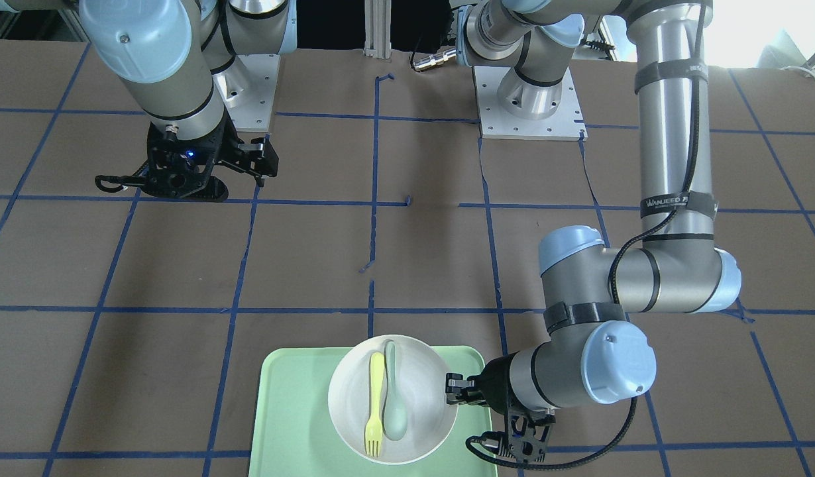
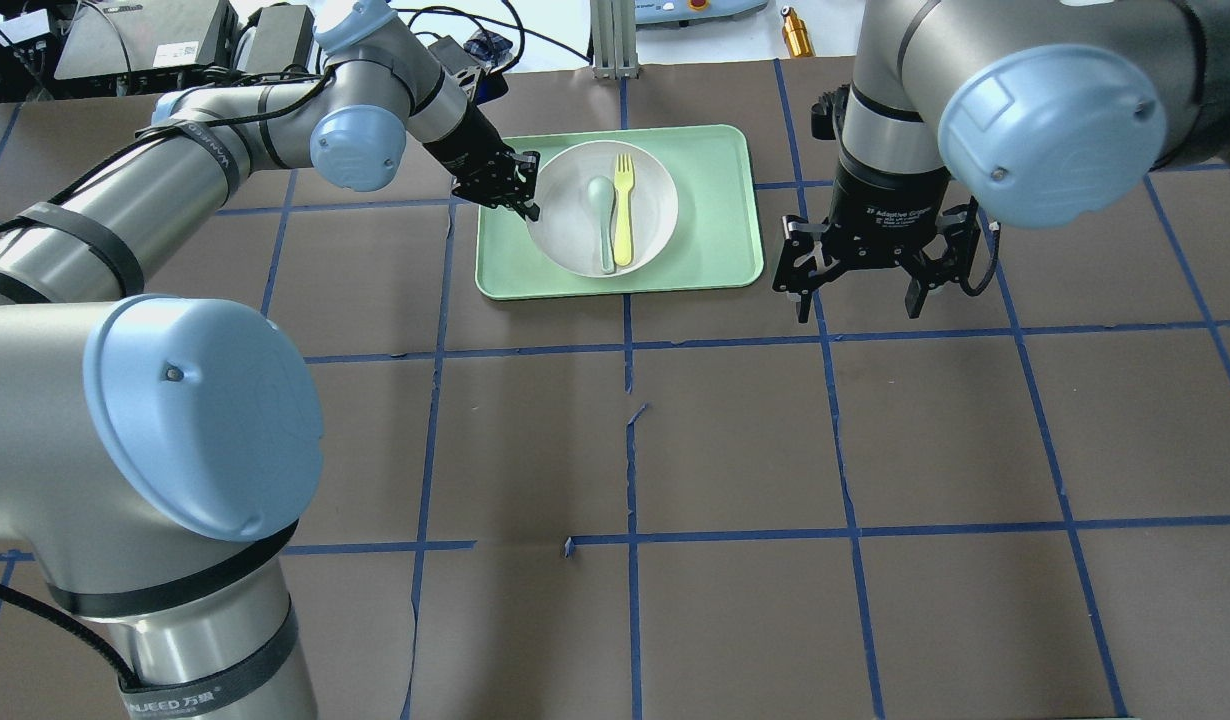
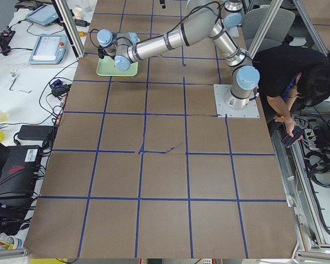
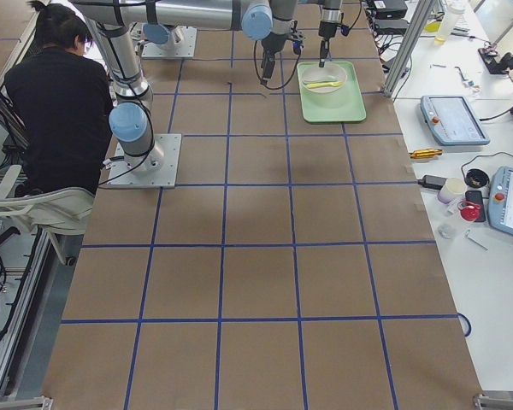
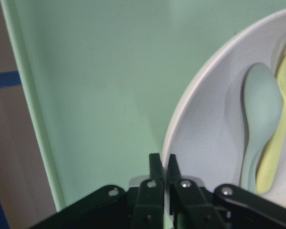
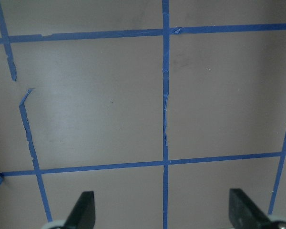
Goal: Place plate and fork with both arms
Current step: 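Release the plate and raise the left gripper while the right arm approaches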
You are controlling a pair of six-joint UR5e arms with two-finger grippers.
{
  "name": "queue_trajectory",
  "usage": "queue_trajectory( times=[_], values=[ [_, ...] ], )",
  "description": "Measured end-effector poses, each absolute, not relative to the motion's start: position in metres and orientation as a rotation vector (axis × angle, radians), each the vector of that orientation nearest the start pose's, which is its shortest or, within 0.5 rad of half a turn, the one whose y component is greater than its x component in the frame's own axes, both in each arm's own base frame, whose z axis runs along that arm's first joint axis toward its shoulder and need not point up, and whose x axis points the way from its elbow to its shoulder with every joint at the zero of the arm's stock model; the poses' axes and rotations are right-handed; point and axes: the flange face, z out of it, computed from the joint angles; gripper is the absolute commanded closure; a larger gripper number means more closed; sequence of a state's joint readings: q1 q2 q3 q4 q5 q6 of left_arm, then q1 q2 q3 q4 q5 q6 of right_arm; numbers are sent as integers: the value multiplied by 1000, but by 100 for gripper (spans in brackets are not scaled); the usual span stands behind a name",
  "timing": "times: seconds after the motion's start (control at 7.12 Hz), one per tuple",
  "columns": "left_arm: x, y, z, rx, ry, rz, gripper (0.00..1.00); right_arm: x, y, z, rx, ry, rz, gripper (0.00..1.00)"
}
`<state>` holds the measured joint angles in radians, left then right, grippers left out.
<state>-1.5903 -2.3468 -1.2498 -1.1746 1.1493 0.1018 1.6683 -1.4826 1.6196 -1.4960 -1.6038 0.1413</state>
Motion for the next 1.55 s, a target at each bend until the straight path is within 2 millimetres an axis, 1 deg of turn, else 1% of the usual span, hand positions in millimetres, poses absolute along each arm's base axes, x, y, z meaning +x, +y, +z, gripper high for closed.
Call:
queue_trajectory(
  times=[0.28, 0.42, 0.56, 0.7, 0.84, 0.98, 1.12, 1.26, 1.4, 1.55],
  values=[
    [-197, -742, 182, 194, 3557, 82, 100, 179, -487, 414, 63, 3181, 326, 0],
    [-201, -741, 177, 186, 3557, 96, 65, 179, -488, 414, 63, 3181, 322, 0],
    [-205, -740, 176, 166, 3556, 107, 1, 179, -488, 415, 62, 3181, 318, 0],
    [-208, -739, 178, 143, 3556, 108, 0, 179, -488, 415, 59, 3181, 315, 0],
    [-208, -739, 189, 136, 3553, 73, 0, 179, -491, 415, 60, 3182, 295, 0],
    [-205, -738, 210, 141, 3532, 27, 0, 181, -500, 414, 68, 3183, 233, 0],
    [-196, -732, 233, 154, 3456, 22, 0, 183, -521, 409, 76, 3182, 119, 29],
    [-180, -723, 250, 183, 3363, 62, 0, 186, -543, 402, 79, 3174, -2, 31],
    [-158, -712, 265, 205, 3312, 115, 0, 190, -568, 391, 78, 3161, -89, 31],
    [-134, -699, 273, 197, 3290, 160, 0, 196, -593, 379, 72, 3148, -135, 32]
  ],
)
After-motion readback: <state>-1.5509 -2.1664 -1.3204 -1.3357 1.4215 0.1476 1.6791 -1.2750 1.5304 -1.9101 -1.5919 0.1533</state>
